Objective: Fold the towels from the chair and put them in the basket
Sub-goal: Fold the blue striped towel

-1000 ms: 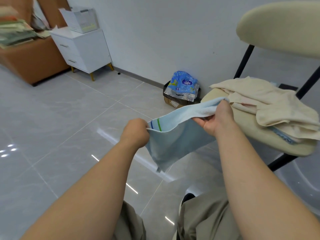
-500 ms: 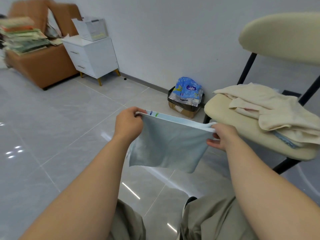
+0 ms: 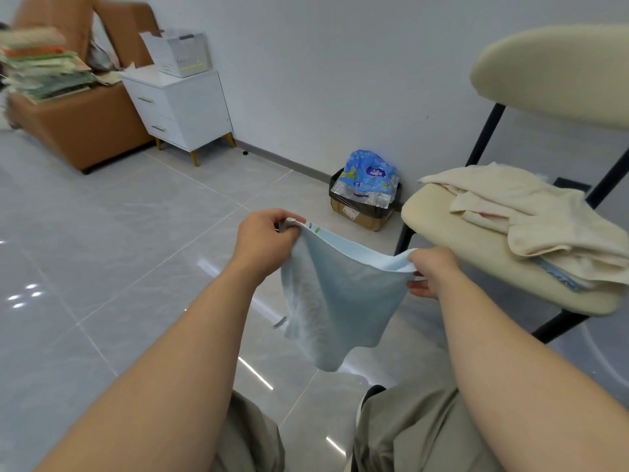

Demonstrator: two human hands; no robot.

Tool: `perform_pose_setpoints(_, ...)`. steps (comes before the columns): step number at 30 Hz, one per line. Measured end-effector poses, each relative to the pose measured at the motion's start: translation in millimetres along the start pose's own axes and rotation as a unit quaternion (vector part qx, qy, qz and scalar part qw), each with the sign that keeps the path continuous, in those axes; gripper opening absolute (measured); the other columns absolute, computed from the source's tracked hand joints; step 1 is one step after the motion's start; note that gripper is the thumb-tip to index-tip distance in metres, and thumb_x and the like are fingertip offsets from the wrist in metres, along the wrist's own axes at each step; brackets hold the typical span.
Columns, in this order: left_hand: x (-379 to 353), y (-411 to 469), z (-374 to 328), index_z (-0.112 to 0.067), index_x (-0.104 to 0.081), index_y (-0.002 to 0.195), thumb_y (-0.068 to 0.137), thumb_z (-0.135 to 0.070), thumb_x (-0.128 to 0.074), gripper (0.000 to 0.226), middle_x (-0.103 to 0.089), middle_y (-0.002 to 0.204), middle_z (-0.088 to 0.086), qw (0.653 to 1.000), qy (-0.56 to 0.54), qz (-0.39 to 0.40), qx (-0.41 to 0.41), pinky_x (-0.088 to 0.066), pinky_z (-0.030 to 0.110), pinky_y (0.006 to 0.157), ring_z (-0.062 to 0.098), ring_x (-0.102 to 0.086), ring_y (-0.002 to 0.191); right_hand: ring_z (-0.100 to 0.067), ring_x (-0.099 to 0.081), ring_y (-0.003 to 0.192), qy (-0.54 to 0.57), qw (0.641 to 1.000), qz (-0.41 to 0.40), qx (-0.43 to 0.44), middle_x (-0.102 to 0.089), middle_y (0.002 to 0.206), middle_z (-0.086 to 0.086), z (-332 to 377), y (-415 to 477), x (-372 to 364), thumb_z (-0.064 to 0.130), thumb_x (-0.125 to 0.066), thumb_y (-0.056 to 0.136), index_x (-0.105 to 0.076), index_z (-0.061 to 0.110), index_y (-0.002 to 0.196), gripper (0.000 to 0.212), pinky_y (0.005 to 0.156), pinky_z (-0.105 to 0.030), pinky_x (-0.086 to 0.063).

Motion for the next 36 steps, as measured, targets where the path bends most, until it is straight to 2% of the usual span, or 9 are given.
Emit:
perform_pose_setpoints(5,-6.0,-1.2,-2.9,-0.026,-0.079,0.095,0.092,-0.013,-0.062,0.021,-0.069,0.085,-0.007,1.000,0.008,0.013,-0.006,-0.053,0.021,0.069,0.003,-0.060,0.073,-0.035,-0.072,0.073,-0.024,0.999,-0.019,-0.020,-0.067,0.095,-0.013,-4.7,1.2,3.3,0.019,-0.053,0.081,-0.061,0.010,0.093,0.018,0.062,-0.043,-0.061)
perform_pose_setpoints(11,-9.9,-0.3,-3.6,-0.026,-0.078,0.090,0.091,-0.009,-0.056,0.028,-0.050,0.059,-0.007,0.999,0.018,0.023,-0.014,-0.031,0.010,0.044,0.003,-0.042,0.044,-0.034,-0.072,0.072,-0.117,0.991,-0.066,0.019,-0.064,0.084,-0.013,-0.1,0.3,6.5,0.016,-0.055,0.081,-0.060,0.009,0.084,0.010,0.077,-0.046,-0.060)
perform_pose_setpoints(14,-11.2,-0.9,-4.6,-0.024,-0.073,0.088,0.093,-0.006,-0.051,0.029,-0.057,0.069,-0.006,0.999,0.028,0.026,-0.013,-0.035,0.015,0.048,0.005,-0.045,0.054,-0.035,-0.070,0.087,-0.254,0.960,-0.094,0.068,-0.066,0.091,-0.013,6.3,-2.0,8.3,0.017,-0.057,0.078,-0.063,0.009,0.086,0.012,0.084,-0.043,-0.058)
perform_pose_setpoints(18,-11.5,-1.8,-6.6,-0.020,-0.060,0.099,0.095,-0.009,-0.052,0.014,-0.063,0.086,-0.005,0.999,0.020,0.019,-0.018,-0.040,0.025,0.060,0.009,-0.053,0.075,-0.037,-0.058,0.114,-0.362,0.922,-0.071,0.120,-0.059,0.124,-0.016,18.2,-7.0,-9.2,0.025,-0.055,0.077,-0.062,0.013,0.112,0.037,0.090,-0.039,-0.051)
perform_pose_setpoints(22,-19.1,-2.9,-1.8,-0.020,-0.051,0.103,0.091,-0.014,-0.061,0.017,-0.064,0.083,-0.001,0.999,0.013,0.040,-0.009,-0.044,0.027,0.063,0.014,-0.055,0.074,-0.021,-0.061,0.097,-0.188,0.935,0.108,0.279,-0.064,0.103,-0.004,56.5,-59.9,-53.0,0.003,-0.062,0.073,-0.063,0.020,0.092,0.025,0.073,-0.027,-0.051)
perform_pose_setpoints(25,-21.9,-1.9,-1.0,-0.021,-0.050,0.099,0.082,-0.017,-0.074,0.029,-0.064,0.091,0.000,0.999,0.015,0.034,-0.014,-0.051,0.030,0.069,0.016,-0.059,0.076,-0.011,-0.055,0.105,-0.102,0.907,0.218,0.345,-0.060,0.110,0.008,74.4,-105.7,-77.2,-0.001,-0.070,0.073,-0.060,0.022,0.106,0.042,0.072,-0.023,-0.046)
perform_pose_setpoints(27,-24.5,-2.7,-3.2,-0.020,-0.049,0.096,0.077,-0.019,-0.078,0.035,-0.065,0.093,0.000,0.999,0.019,0.042,-0.028,-0.053,0.035,0.069,0.016,-0.059,0.073,-0.007,-0.056,0.107,-0.114,0.883,0.229,0.393,-0.059,0.119,0.011,77.4,-117.9,-87.3,0.006,-0.074,0.075,-0.058,0.029,0.115,0.049,0.075,-0.023,-0.047)
perform_pose_setpoints(30,-26.2,-3.6,-3.4,-0.020,-0.047,0.093,0.076,-0.019,-0.080,0.037,-0.067,0.093,0.003,0.998,0.016,0.056,-0.034,-0.054,0.038,0.069,0.016,-0.059,0.070,-0.001,-0.056,0.075,-0.135,0.865,0.211,0.435,-0.066,0.108,0.013,77.6,-118.5,-94.2,0.009,-0.071,0.083,-0.066,0.028,0.120,0.041,0.068,-0.016,-0.046)
perform_pose_setpoints(36,-33.0,-6.9,3.4,-0.018,-0.047,0.096,0.077,-0.006,-0.079,0.039,-0.068,0.092,0.004,0.992,-0.016,0.128,-0.006,-0.055,0.036,0.069,0.016,-0.059,0.068,0.007,-0.057,0.054,-0.168,0.871,0.191,0.419,-0.072,0.092,0.007,76.7,-114.0,-90.7,0.019,-0.071,0.086,-0.074,0.027,0.094,0.011,0.062,-0.023,-0.046)
Point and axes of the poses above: each hand's wrist, its own y-axis towards the middle knuckle, its own x-axis out of the back of the hand, z = x × y, the point moved 7 cm from there along y, towards the middle knuckle
